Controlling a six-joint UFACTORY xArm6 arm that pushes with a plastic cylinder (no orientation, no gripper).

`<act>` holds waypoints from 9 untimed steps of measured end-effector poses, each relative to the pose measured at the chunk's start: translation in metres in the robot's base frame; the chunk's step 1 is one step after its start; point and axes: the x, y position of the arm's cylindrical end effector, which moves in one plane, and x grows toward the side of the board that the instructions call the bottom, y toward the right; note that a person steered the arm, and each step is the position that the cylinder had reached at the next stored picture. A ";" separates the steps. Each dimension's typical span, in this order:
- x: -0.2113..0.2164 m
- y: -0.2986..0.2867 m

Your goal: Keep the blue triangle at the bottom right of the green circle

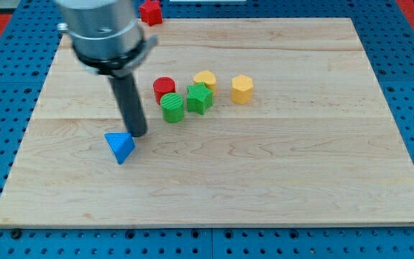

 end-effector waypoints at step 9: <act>0.078 0.059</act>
